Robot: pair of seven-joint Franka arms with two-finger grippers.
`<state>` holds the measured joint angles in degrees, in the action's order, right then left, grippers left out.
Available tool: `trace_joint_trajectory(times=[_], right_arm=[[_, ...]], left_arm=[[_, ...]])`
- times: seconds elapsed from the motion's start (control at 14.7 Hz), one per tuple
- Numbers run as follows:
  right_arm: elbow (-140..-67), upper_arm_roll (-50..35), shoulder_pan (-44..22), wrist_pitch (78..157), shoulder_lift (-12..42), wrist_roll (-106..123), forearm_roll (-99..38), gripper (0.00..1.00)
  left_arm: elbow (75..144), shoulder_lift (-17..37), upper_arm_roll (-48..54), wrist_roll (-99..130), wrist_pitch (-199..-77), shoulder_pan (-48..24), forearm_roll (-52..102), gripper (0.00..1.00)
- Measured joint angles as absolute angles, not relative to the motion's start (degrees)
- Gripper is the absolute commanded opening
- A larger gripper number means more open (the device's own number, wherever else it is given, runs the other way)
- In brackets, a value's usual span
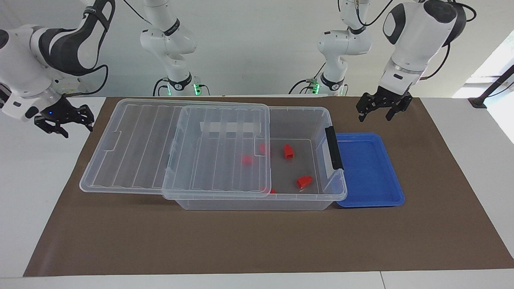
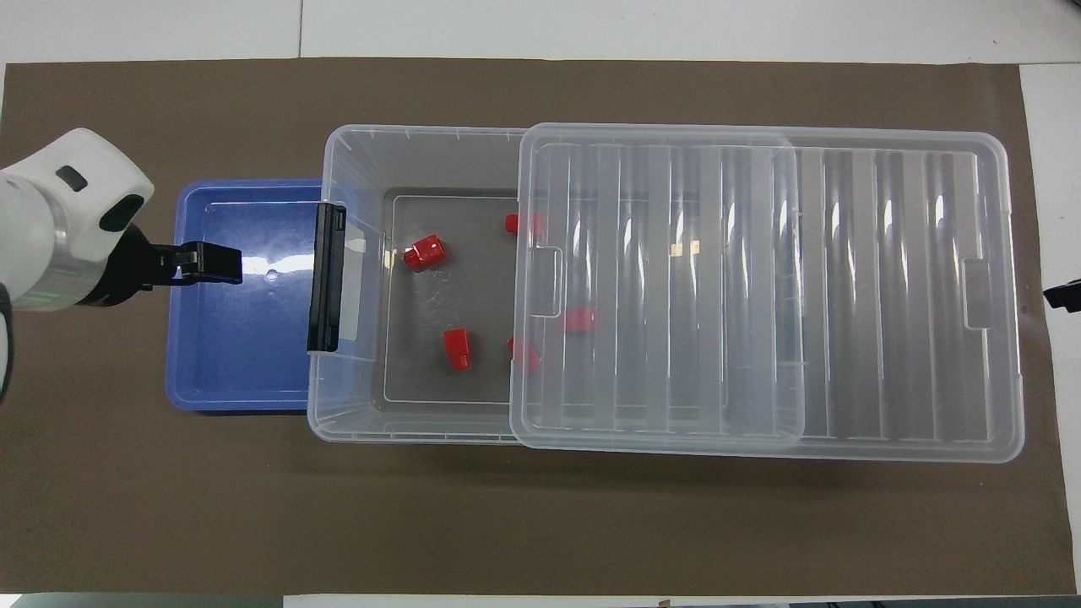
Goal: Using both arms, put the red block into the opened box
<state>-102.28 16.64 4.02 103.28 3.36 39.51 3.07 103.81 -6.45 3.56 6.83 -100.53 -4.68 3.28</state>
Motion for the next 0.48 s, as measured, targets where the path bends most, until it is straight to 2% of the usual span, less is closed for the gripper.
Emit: trace_joint_trajectory(times=[0.2, 0.48], right_arm=[[-103.67, 18.53, 4.09, 105.34, 3.42, 39.27, 3.05, 0.00], [-106.49, 18.94, 4.02, 108.95, 3.60, 30.04, 3.03, 0.00]], left_arm=[[100.33, -6.21, 3.52, 3.17, -96.10, -0.77, 4.79, 1.00], [96.59, -5.45, 3.70, 2.05, -91.75, 0.26, 4.84, 1.00]])
